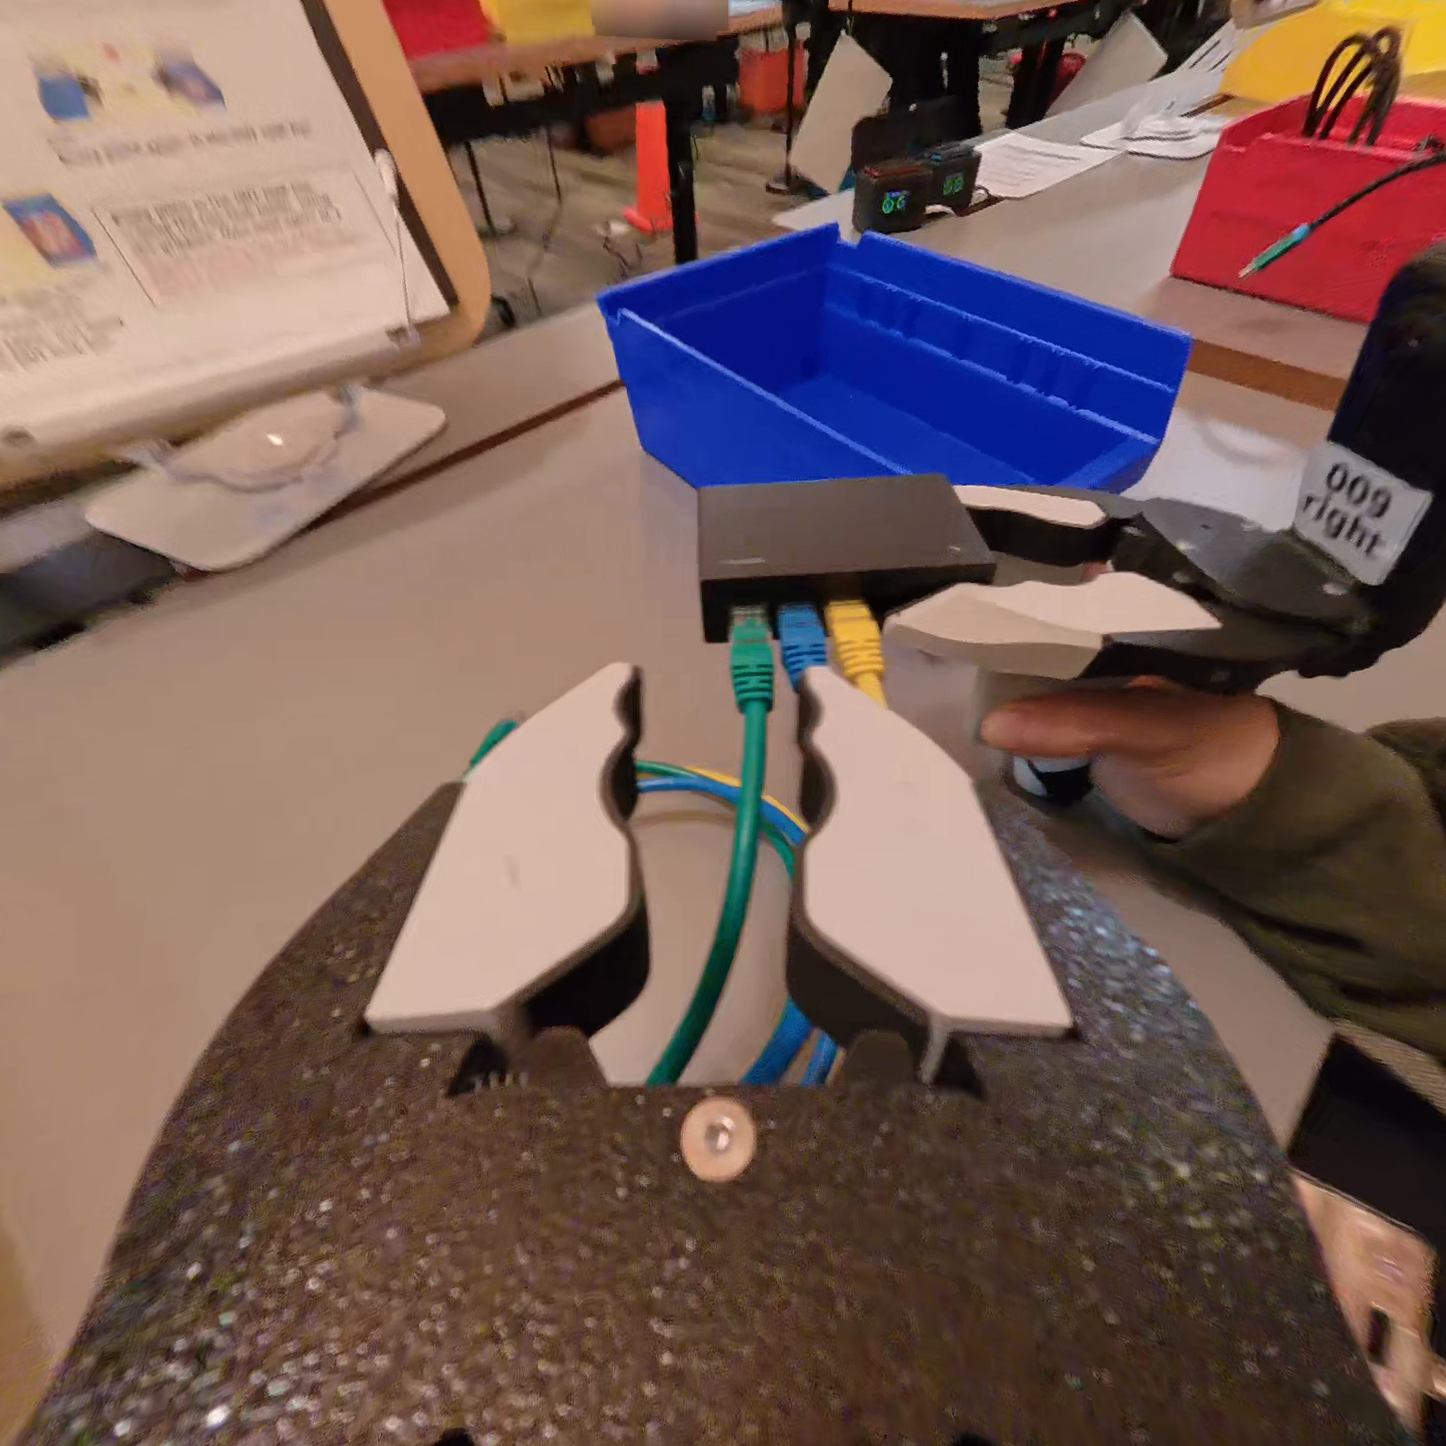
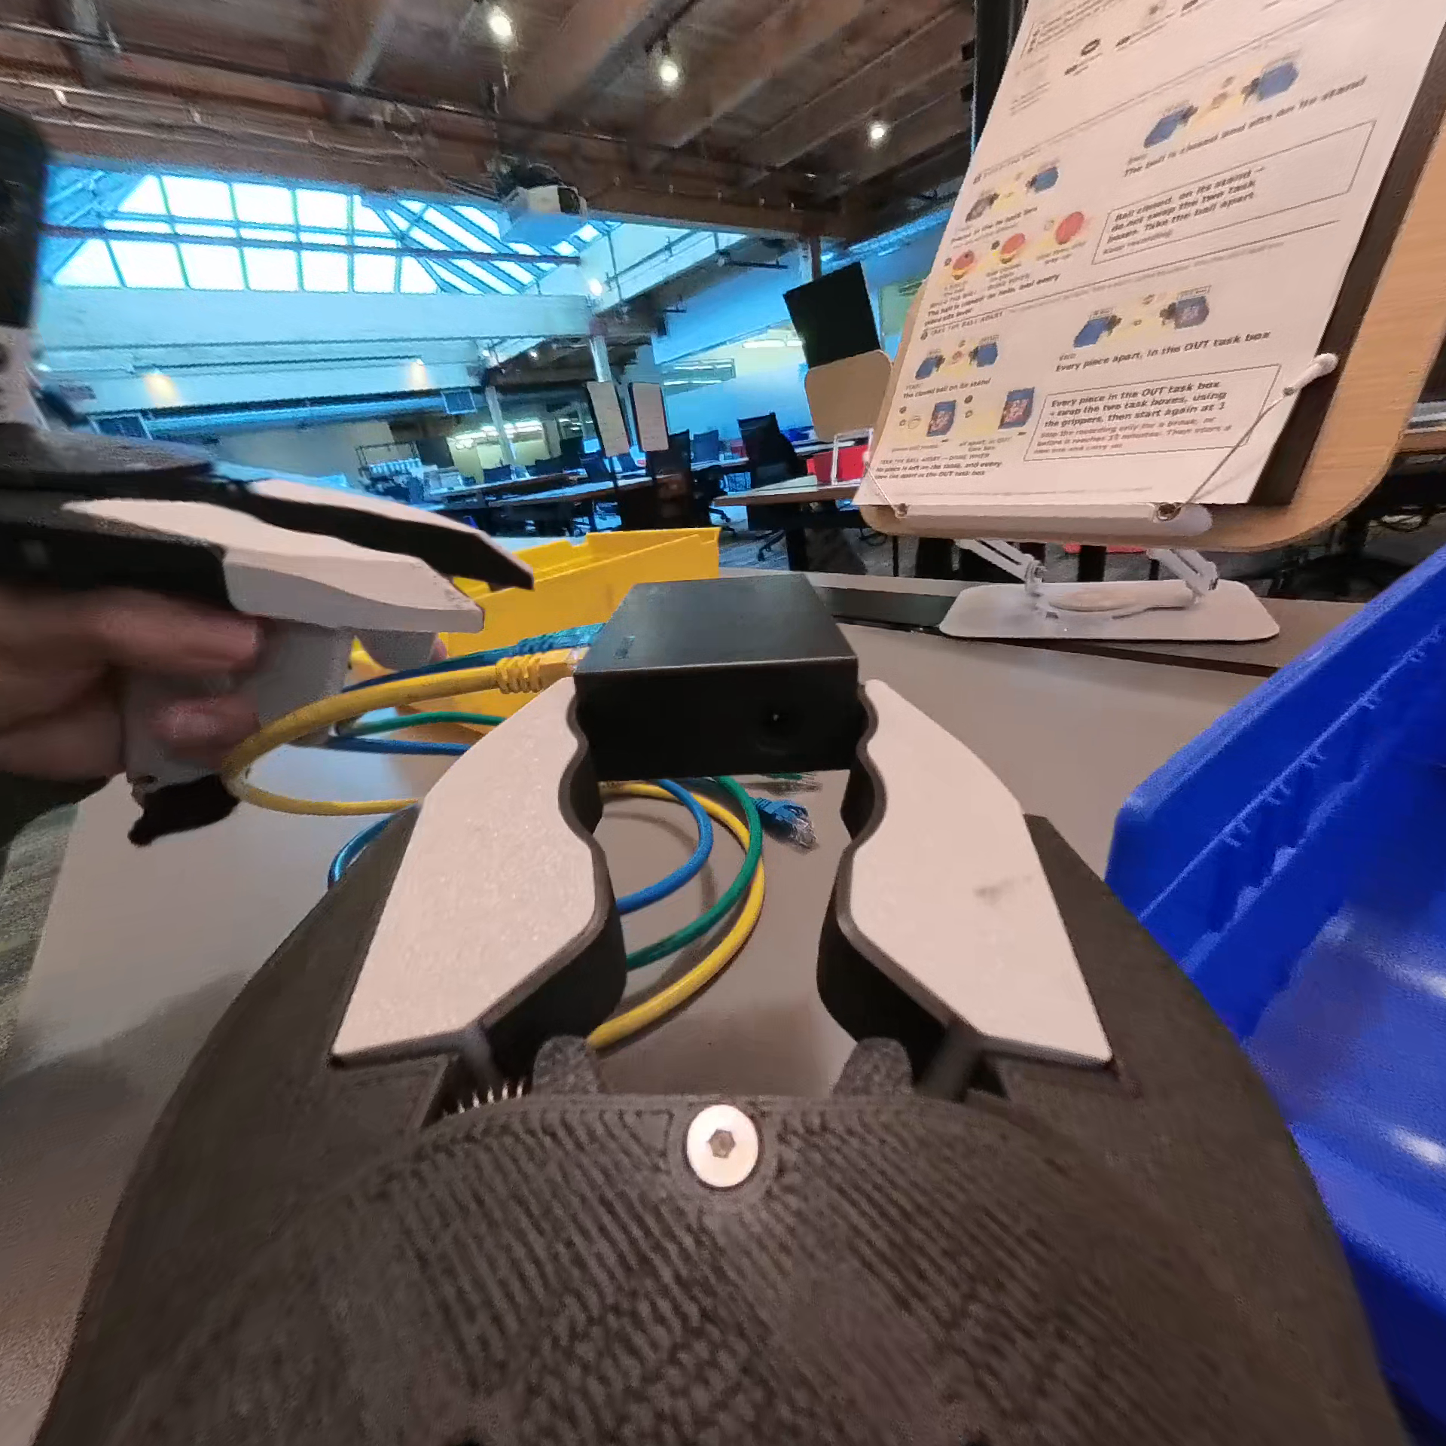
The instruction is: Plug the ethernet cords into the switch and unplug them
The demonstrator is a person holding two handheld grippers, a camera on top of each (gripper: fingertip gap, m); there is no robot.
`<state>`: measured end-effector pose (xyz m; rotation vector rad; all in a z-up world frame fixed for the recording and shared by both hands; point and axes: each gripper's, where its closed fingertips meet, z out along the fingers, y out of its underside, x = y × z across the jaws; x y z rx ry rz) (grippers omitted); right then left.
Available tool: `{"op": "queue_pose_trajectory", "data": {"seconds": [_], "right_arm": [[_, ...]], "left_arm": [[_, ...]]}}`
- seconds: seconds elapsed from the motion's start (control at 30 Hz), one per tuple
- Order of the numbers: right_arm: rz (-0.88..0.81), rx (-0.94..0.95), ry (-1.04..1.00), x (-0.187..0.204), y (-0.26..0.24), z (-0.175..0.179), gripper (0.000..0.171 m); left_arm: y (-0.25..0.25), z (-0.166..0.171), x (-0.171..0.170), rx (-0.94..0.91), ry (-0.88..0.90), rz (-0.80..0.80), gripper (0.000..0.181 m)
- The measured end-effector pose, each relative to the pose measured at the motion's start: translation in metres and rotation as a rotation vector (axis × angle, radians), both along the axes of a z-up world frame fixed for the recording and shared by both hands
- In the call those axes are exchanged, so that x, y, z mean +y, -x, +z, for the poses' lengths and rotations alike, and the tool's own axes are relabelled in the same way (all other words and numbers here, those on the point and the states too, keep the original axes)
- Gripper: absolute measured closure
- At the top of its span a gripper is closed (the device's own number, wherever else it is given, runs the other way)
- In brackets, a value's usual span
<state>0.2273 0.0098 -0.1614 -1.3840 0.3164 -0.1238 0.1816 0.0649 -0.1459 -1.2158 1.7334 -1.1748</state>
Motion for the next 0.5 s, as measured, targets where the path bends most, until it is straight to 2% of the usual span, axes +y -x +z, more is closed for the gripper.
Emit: {"op": "queue_pose_trajectory", "data": {"seconds": [0.07,0.13,0.17,0.23,0.27,0.37,0.4,0.5], "right_arm": [[0.031,-0.030,-0.015,0.000,0.005,0.003,0.110],[0.051,-0.063,-0.011,0.002,0.010,0.003,0.110],[0.060,-0.080,-0.012,0.003,0.013,0.004,0.110],[0.105,-0.113,-0.028,0.006,0.022,0.006,0.110],[0.112,-0.125,-0.035,0.007,0.025,0.007,0.110],[0.165,-0.160,-0.026,0.013,0.036,0.007,0.110],[0.148,-0.172,-0.035,0.012,0.036,0.008,0.110],[0.156,-0.169,-0.040,0.012,0.036,0.008,0.110]], "left_arm": [[-0.003,0.002,0.005,0.091,0.149,-0.038,0.125],[-0.006,0.007,0.003,0.212,0.414,-0.131,0.109],[-0.007,0.007,0.002,0.284,0.525,-0.172,0.109],[-0.008,-0.006,0.000,0.430,0.629,-0.246,0.105],[-0.008,-0.015,-0.002,0.503,0.656,-0.272,0.107],[-0.003,-0.017,-0.021,0.611,0.859,-0.416,0.129],[-0.006,-0.019,-0.022,0.631,0.912,-0.405,0.141],[-0.008,-0.020,-0.021,0.642,0.978,-0.395,0.145]]}}
